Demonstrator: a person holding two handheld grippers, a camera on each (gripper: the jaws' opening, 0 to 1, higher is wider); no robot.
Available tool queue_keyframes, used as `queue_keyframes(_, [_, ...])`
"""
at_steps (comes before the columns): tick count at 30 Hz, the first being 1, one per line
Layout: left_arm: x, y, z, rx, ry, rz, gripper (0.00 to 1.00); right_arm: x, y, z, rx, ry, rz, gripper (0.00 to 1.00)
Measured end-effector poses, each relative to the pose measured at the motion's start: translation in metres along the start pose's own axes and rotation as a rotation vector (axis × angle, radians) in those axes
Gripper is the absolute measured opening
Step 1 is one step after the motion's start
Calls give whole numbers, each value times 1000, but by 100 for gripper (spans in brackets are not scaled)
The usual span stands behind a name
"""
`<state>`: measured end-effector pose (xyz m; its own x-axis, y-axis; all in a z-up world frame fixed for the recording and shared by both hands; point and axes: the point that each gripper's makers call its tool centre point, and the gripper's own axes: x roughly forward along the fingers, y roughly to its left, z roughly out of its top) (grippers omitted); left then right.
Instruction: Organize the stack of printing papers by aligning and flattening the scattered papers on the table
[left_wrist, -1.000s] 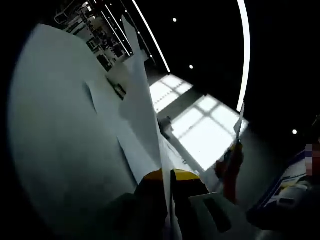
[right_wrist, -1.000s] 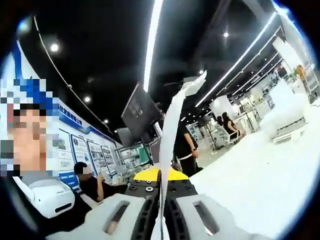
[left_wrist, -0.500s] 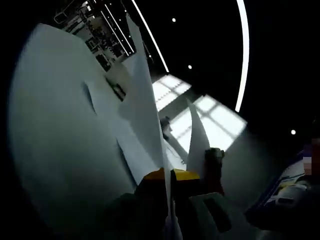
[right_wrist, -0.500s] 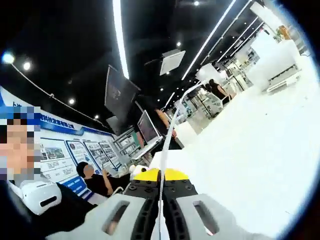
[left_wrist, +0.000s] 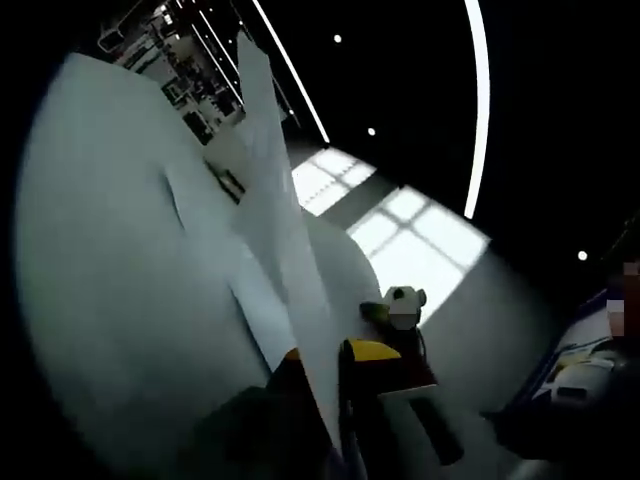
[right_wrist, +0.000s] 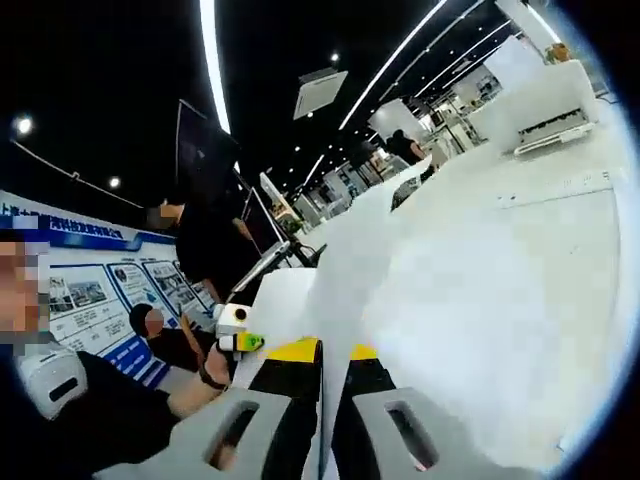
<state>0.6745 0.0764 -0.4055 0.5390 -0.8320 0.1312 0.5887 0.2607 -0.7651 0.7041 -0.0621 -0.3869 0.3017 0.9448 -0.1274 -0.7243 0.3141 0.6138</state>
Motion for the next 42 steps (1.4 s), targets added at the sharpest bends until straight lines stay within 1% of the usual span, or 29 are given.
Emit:
queue_keyframes(5, [0,-3,-1,-9,1,-13,11,2,-7,1,14,4,-6,0])
queue_keyframes(12, [1,-7,0,-25,-11,-29,19,4,-6,1,15,7,-3,0])
queue_keyframes(16, [0,-7,3,-42,-25,-39,20,8,-4,2,20,14,12,0])
queue_keyframes(23, [0,-7,2,-39,-24,-41,20,19,6,5,20,22,49,0])
queue_keyframes(27, [0,-7,2,-37,-24,-43,20,29,16,0,12,41,66,0])
queue_keyframes(33, [0,-5,4,-36,-22,-47,20,42,21,0,7,68,83,0])
queue_keyframes(42, [1,-6,1,-22,-7,-46,20,62,31,1,7,87,118,0])
